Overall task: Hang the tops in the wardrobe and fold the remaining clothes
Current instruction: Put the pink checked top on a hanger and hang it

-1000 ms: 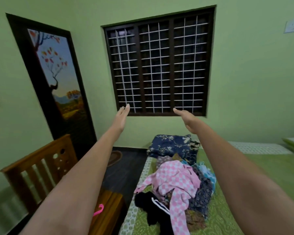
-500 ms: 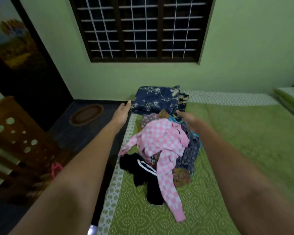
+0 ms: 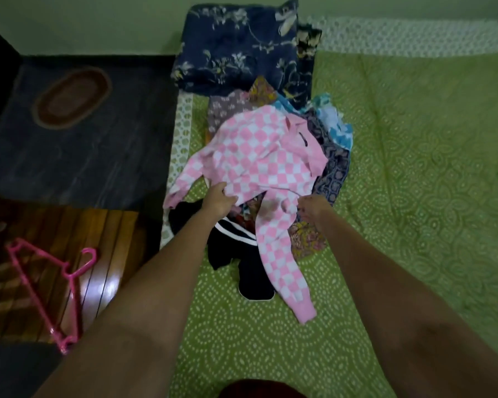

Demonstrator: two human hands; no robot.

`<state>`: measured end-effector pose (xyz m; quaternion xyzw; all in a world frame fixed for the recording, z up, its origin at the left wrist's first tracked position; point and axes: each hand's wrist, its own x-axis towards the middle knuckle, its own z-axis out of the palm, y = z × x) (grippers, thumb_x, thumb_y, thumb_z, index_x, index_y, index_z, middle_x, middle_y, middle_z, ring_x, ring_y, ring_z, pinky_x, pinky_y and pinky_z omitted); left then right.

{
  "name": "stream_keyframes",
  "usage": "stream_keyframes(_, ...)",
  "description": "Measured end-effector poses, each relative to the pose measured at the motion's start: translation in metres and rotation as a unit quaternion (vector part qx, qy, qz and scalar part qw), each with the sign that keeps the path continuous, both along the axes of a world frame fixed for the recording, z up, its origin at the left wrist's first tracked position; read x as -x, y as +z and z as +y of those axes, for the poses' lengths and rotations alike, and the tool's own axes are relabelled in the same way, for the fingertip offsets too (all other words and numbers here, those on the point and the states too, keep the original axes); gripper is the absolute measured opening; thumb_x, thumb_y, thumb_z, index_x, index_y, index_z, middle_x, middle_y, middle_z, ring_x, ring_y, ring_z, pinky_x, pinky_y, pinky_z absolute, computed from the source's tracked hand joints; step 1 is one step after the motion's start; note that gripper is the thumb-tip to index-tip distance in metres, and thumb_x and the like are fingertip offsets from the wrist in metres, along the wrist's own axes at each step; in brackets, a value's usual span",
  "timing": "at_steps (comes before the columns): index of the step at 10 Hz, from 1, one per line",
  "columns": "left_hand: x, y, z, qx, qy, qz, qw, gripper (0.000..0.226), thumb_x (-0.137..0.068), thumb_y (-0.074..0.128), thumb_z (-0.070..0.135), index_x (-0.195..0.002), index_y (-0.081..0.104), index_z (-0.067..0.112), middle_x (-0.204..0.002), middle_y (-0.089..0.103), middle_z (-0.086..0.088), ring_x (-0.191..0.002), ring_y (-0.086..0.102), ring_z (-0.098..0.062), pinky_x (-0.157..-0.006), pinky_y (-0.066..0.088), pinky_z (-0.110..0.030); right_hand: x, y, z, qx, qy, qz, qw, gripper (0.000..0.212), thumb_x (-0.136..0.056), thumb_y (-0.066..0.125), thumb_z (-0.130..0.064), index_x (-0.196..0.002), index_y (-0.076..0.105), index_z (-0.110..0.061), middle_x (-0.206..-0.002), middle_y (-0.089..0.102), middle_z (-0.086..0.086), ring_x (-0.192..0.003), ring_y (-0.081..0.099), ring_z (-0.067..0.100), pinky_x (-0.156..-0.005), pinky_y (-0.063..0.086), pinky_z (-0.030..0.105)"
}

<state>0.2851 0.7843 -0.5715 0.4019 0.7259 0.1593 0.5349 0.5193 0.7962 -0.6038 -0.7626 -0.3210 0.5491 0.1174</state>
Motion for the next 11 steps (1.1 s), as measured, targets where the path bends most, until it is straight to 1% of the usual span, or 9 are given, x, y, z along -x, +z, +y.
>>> stream_keyframes(1, 0.000, -0.083, 0.025, 0.013, -0.028, 0.026, 0.999, 0.068, -0.088, 0.067, 0.016, -0.146, 0.033, 0.014, -0.149, 0.032, -0.010, -0.130, 0.041, -0.033, -0.099, 0.047, -0.045, 0.003, -0.044, 0.022, 0.008, -0.040, 0.018, 0.999, 0.014, -0.096, 0.050, -0.013, -0.084, 0.054, -0.017, -0.124, 0.058, 0.018, -0.084, 0.055, 0.016, -0.081, 0.055, 0.026)
stream_keyframes(2, -0.008, -0.095, 0.035, -0.001, -0.015, 0.030, 0.999, 0.072, -0.088, 0.066, 0.015, -0.148, 0.027, 0.012, -0.152, 0.024, -0.011, -0.134, 0.035, -0.031, -0.103, 0.043, -0.043, 0.002, -0.070, 0.036, 0.006, -0.088, 0.022, 0.996, 0.017, -0.097, 0.049, -0.018, -0.108, 0.057, -0.007, -0.101, 0.060, 0.011, -0.093, 0.053, 0.019, -0.095, 0.051, 0.037)
stream_keyframes(3, -0.021, -0.108, 0.058, -0.072, -0.103, 0.135, 0.983, 0.062, -0.095, 0.056, 0.022, -0.148, 0.026, 0.012, -0.154, 0.019, -0.008, -0.135, 0.033, -0.028, -0.106, 0.036, -0.038, 0.000, -0.092, 0.059, -0.028, -0.188, -0.007, 0.982, 0.038, -0.098, 0.047, -0.028, -0.123, 0.050, 0.001, -0.092, 0.054, 0.003, -0.093, 0.054, 0.019, -0.081, 0.053, 0.030)
stream_keyframes(5, -0.040, -0.105, 0.103, -0.224, -0.197, 0.264, 0.917, 0.057, -0.096, 0.049, 0.026, -0.148, 0.025, 0.028, -0.152, 0.023, 0.000, -0.130, 0.029, -0.029, -0.099, 0.036, -0.047, -0.013, -0.094, 0.105, -0.095, -0.261, -0.095, 0.956, 0.054, -0.097, 0.044, -0.046, -0.135, 0.037, -0.009, -0.139, 0.040, 0.014, -0.124, 0.045, 0.030, -0.096, 0.042, 0.040)
stream_keyframes(7, -0.050, -0.113, 0.114, -0.170, -0.261, 0.250, 0.917, 0.054, -0.098, 0.046, 0.036, -0.148, 0.026, 0.029, -0.155, 0.018, 0.002, -0.137, 0.021, -0.028, -0.102, 0.032, -0.051, -0.029, -0.086, 0.130, -0.031, -0.312, 0.067, 0.947, 0.049, -0.093, 0.053, -0.045, -0.128, 0.051, -0.011, -0.114, 0.059, 0.008, -0.111, 0.059, 0.028, -0.090, 0.052, 0.037)
stream_keyframes(8, -0.048, -0.114, 0.112, -0.163, -0.266, 0.248, 0.917, 0.055, -0.098, 0.045, 0.036, -0.148, 0.024, 0.028, -0.156, 0.014, 0.003, -0.138, 0.018, -0.027, -0.103, 0.029, -0.054, -0.035, -0.082, 0.133, -0.003, -0.297, 0.059, 0.953, 0.035, -0.092, 0.056, -0.029, -0.121, 0.056, -0.009, -0.101, 0.058, 0.005, -0.096, 0.061, 0.021, -0.080, 0.056, 0.034)
stream_keyframes(9, -0.048, -0.101, 0.109, -0.142, -0.263, 0.257, 0.919, 0.055, -0.098, 0.044, 0.038, -0.148, 0.024, 0.025, -0.156, 0.015, 0.004, -0.137, 0.020, -0.028, -0.102, 0.028, -0.052, -0.036, -0.066, 0.131, -0.078, -0.225, -0.042, 0.970, 0.030, -0.097, 0.046, -0.012, -0.125, 0.056, -0.006, -0.102, 0.059, 0.000, -0.075, 0.057, 0.011, -0.073, 0.055, 0.026)
stream_keyframes(10, -0.052, -0.083, 0.106, -0.130, -0.260, 0.271, 0.918, 0.058, -0.098, 0.044, 0.040, -0.149, 0.022, 0.021, -0.155, 0.017, 0.002, -0.135, 0.023, -0.029, -0.102, 0.028, -0.050, -0.029, -0.046, 0.124, -0.143, -0.178, -0.074, 0.971, 0.031, -0.097, 0.043, -0.007, -0.126, 0.057, -0.006, -0.099, 0.061, 0.003, -0.069, 0.057, 0.010, -0.072, 0.054, 0.026)
stream_keyframes(11, -0.062, -0.033, 0.101, -0.159, -0.277, 0.283, 0.904, 0.061, -0.097, 0.051, 0.028, -0.150, 0.020, 0.021, -0.154, 0.016, 0.002, -0.134, 0.024, -0.029, -0.101, 0.030, -0.048, -0.016, 0.003, 0.108, -0.207, -0.088, -0.038, 0.974, 0.033, -0.097, 0.042, -0.006, -0.126, 0.058, -0.006, -0.102, 0.066, 0.006, -0.075, 0.061, 0.019, -0.070, 0.054, 0.031)
